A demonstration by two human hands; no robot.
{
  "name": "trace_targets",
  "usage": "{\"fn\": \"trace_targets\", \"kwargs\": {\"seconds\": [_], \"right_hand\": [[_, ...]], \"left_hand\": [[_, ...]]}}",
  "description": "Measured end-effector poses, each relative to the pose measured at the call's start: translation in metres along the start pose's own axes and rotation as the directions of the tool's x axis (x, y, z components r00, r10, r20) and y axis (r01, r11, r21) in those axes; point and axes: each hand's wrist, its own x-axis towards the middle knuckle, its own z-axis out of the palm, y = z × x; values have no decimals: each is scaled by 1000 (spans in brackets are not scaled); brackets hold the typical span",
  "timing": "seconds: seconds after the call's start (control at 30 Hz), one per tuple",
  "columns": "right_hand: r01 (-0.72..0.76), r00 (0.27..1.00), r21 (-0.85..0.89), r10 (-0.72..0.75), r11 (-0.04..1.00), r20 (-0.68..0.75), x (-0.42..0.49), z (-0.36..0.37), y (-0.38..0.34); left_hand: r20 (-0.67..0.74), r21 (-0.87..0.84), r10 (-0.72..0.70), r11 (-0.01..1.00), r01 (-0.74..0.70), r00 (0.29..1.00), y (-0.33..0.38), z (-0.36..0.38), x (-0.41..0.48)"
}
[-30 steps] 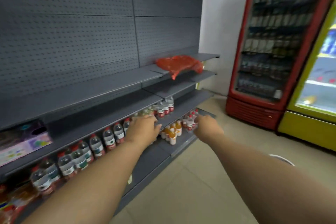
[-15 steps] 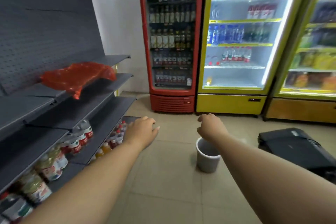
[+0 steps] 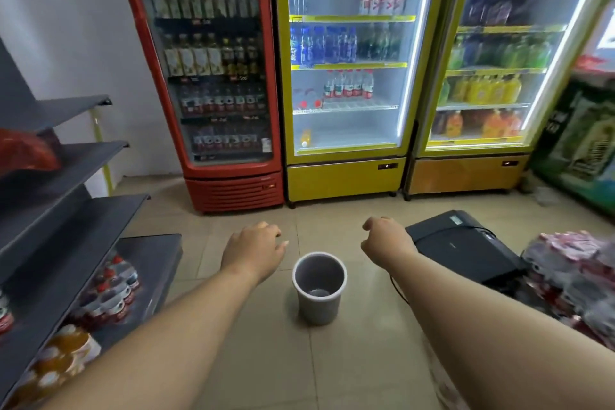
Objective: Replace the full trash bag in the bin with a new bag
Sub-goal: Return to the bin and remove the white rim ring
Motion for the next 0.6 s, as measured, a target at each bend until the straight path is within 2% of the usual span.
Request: {"fn": "trace_targets", "kwargs": {"seconds": [0.33,0.6], "right_hand": [[40,995,-12,-39,999,88,198,15,32],[87,982,-59,-76,994,173,289,84,35]], "left_hand": [[-13,-23,-88,996,87,996,19,67,180],[61,-23,-158,987,160,985,-2,146,248]]}}
